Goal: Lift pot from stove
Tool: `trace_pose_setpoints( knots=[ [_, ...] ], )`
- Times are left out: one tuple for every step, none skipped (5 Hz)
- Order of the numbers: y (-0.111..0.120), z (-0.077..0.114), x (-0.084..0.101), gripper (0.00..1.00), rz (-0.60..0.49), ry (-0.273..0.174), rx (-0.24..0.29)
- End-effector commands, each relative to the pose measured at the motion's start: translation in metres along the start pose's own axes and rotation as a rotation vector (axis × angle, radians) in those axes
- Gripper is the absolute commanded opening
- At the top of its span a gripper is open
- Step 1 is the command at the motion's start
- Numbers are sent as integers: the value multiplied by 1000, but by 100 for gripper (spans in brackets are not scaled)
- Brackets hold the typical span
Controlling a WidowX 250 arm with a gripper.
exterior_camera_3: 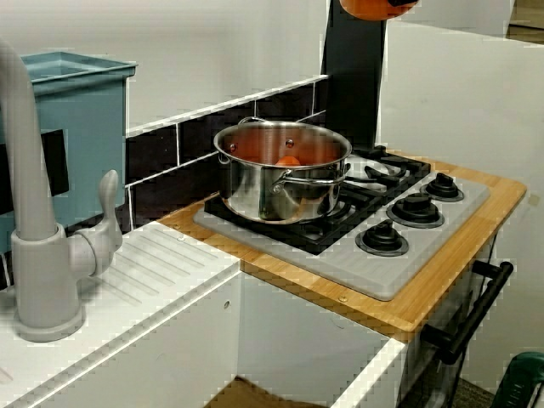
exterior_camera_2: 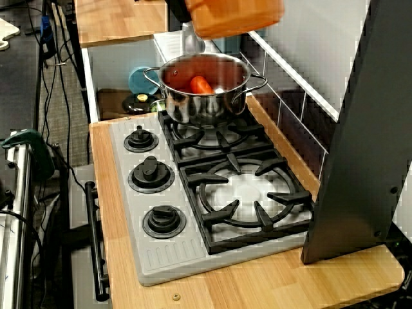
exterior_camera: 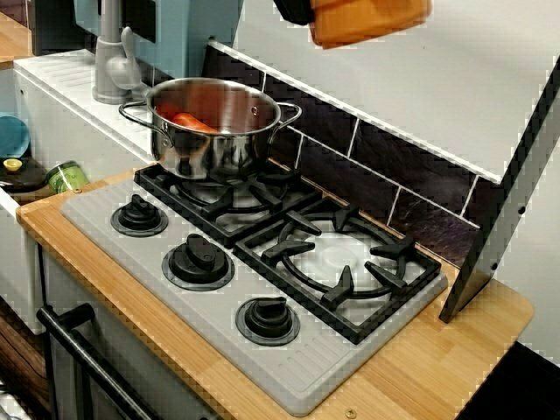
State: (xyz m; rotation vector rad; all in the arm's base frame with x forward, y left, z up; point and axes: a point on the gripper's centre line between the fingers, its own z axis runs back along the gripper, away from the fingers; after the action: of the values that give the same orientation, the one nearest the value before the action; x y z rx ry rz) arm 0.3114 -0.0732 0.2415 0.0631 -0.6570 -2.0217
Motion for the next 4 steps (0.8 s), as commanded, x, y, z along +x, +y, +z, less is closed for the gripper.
trace_pose_setpoints(
  knots=[
    [10,27,8,0,-62,3,58],
    [11,30,7,0,-68,-1,57],
    [12,32,5,0,-71,-3,57],
    [12,32,3,0,-72,-4,57]
  ],
)
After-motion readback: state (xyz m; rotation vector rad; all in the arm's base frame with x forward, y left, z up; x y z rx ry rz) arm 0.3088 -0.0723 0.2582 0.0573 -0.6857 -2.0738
